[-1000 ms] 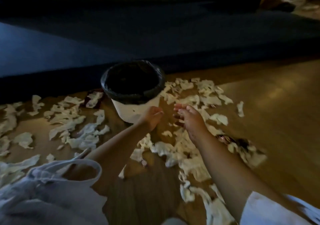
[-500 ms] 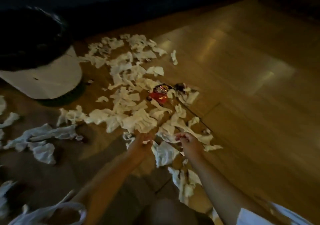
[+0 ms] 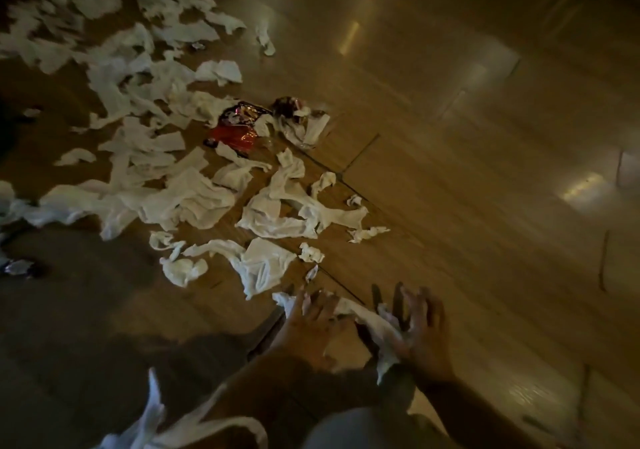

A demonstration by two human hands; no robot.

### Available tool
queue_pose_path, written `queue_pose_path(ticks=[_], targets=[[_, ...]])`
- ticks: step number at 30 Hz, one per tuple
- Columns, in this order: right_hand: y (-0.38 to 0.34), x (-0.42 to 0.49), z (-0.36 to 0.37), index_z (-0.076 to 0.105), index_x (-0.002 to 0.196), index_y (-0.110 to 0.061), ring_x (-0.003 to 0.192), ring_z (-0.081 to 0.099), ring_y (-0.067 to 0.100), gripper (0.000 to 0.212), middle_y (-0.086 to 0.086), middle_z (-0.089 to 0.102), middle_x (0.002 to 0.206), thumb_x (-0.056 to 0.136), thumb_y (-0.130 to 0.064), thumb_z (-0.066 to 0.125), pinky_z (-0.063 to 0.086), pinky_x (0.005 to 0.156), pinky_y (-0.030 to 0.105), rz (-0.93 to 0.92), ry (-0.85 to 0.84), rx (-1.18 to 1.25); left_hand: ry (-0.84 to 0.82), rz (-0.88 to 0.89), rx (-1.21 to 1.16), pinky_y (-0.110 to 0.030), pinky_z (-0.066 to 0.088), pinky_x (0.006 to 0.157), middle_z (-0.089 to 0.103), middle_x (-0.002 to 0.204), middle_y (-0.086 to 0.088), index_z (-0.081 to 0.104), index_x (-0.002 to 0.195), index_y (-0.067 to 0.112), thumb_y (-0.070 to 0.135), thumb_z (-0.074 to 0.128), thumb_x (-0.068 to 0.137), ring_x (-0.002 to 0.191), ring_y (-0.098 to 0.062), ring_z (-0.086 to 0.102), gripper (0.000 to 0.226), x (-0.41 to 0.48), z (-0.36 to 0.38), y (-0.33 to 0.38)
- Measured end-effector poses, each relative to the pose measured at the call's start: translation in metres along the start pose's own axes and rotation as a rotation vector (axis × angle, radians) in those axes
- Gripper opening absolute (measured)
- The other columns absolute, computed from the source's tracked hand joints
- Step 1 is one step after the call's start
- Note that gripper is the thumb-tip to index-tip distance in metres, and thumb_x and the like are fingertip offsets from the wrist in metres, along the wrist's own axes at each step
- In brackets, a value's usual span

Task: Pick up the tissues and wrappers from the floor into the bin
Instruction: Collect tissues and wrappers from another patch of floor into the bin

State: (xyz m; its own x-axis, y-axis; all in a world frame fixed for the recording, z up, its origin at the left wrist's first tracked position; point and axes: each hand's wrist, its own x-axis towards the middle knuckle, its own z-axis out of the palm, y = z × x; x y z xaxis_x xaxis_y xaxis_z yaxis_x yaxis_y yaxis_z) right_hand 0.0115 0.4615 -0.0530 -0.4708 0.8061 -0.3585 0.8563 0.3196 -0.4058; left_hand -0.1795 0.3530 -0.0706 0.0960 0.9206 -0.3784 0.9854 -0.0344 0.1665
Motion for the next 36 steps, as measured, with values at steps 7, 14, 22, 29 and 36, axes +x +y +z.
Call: queue_pose_path(ticks=[7, 14, 22, 29, 36], targets=[[-0.001, 0.009, 0.041, -0.019, 0.132, -0.051, 0.135, -0.033, 0.020, 0.101, -0.012, -0.034, 0.145, 0.061, -0.085, 0.044, -0.016, 0.111, 0.051, -0.091, -0.198, -0.131, -0.130, -0.141, -0.129, -0.052, 0.006, 0.116, 0.003, 0.157, -0.010, 0.009, 0.148, 0.015, 0.031, 0.045, 0.094, 0.144, -0.034, 0.005, 0.067, -0.017, 0.003, -0.001], [-0.052, 0.037, 0.056, 0.025, 0.123, -0.049, 0.129, 0.029, 0.037, 0.052, 0.001, 0.028, 0.141, 0.074, -0.055, 0.041, 0.026, 0.101, 0.042, -0.430, -0.116, -0.125, 0.263, -0.262, -0.527, -0.043, 0.046, 0.097, 0.050, 0.132, -0.004, 0.041, 0.127, 0.024, 0.032, 0.061, 0.073, 0.122, -0.025, 0.050, 0.058, -0.043, 0.006, -0.026], [-0.101, 0.126, 0.019, 0.049, 0.119, -0.004, 0.093, 0.056, 0.023, 0.026, 0.017, 0.051, 0.117, 0.095, -0.010, 0.043, 0.039, 0.064, 0.020, -0.141, 0.383, 0.332, 0.251, -0.500, -0.355, -0.060, 0.015, 0.108, 0.005, 0.156, -0.008, 0.027, 0.140, 0.032, 0.057, 0.031, 0.083, 0.140, -0.036, -0.003, 0.062, -0.044, 0.018, -0.056], [-0.118, 0.165, 0.021, 0.033, 0.139, -0.037, 0.145, 0.003, 0.030, 0.052, 0.001, 0.016, 0.156, 0.090, -0.055, 0.039, 0.017, 0.113, 0.056, -0.277, -0.116, 0.171, 0.051, -0.543, -0.266, -0.055, -0.019, 0.105, -0.046, 0.139, 0.002, -0.028, 0.136, 0.045, 0.078, 0.047, 0.069, 0.135, -0.038, -0.033, 0.106, -0.034, 0.008, -0.082], [-0.089, 0.093, 0.081, 0.053, 0.123, -0.017, 0.121, 0.046, 0.023, 0.044, 0.011, 0.056, 0.127, 0.088, -0.041, 0.043, 0.049, 0.095, 0.042, -0.613, 0.134, -0.022, 0.178, -0.476, -0.269, -0.045, 0.054, 0.076, 0.062, 0.113, -0.005, 0.050, 0.112, 0.023, 0.063, 0.052, 0.067, 0.097, -0.026, 0.067, 0.061, -0.054, 0.023, -0.069]])
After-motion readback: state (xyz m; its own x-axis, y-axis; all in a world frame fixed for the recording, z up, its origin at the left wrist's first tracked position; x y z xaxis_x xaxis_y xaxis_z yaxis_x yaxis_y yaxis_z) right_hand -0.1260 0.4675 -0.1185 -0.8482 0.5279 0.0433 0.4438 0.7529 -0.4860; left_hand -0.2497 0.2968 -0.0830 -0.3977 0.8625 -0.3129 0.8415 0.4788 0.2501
